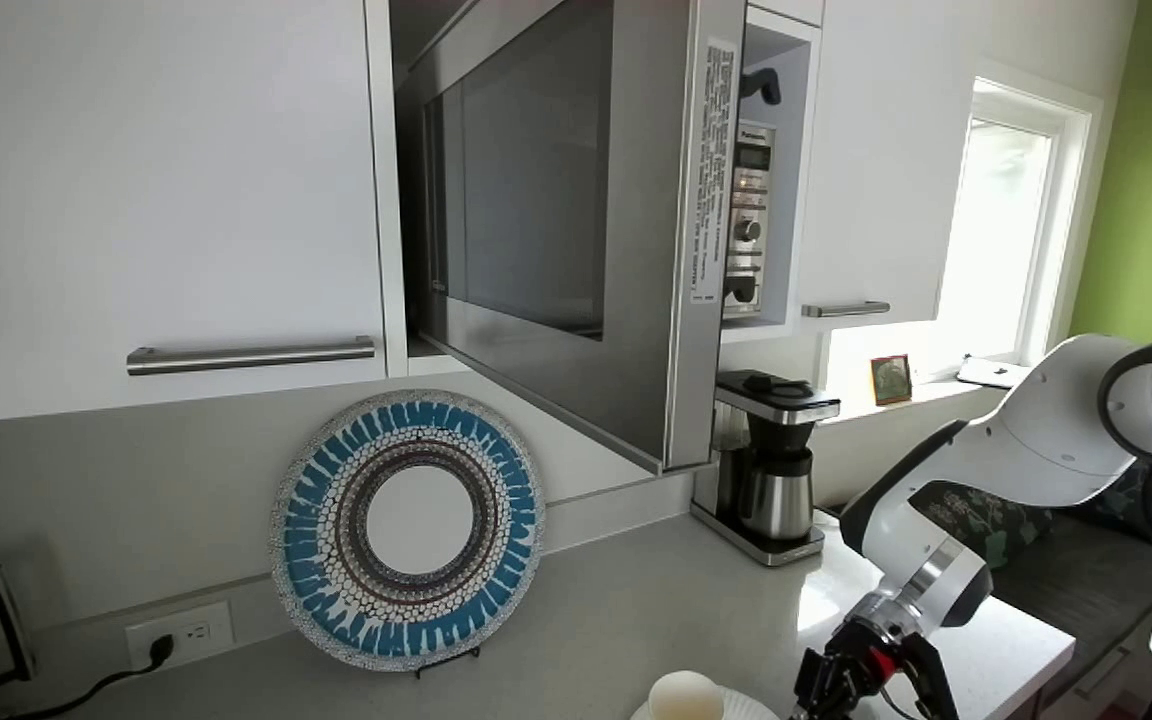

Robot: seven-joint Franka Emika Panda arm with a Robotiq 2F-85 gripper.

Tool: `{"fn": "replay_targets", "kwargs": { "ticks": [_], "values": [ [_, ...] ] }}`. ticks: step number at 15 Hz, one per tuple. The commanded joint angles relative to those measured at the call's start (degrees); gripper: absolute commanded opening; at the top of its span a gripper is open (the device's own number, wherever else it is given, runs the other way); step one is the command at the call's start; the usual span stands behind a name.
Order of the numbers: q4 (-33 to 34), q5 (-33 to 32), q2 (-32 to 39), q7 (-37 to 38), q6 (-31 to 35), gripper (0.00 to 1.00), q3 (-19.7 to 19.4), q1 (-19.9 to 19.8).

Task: Put the white plate with a paper cup on it inside the microwave

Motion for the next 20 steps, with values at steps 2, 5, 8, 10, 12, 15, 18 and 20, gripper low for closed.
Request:
{"fn": "replay_targets", "kwargs": {
  "ticks": [2,5,8,10,12,15,18,20],
  "values": [
    [0.4,3.9,3.0,-5.5,-4.6,0.0,-0.9,-1.1],
    [0.6,5.0,4.3,-7.8,-6.8,0.0,-1.5,-1.4],
    [0.9,5.6,5.0,-9.0,-8.8,0.0,-1.9,-1.5],
    [1.0,5.9,5.2,-9.8,-9.9,0.0,-2.3,-1.6],
    [1.1,5.6,5.3,-10.2,-10.5,0.0,-2.7,-1.6],
    [1.2,5.5,5.4,-10.9,-11.6,0.0,-3.0,-1.7],
    [1.4,4.1,5.5,-9.0,-10.2,0.0,-3.4,-1.0],
    [1.5,3.5,5.4,-8.0,-9.6,0.0,-3.5,-0.7]
  ]
}}
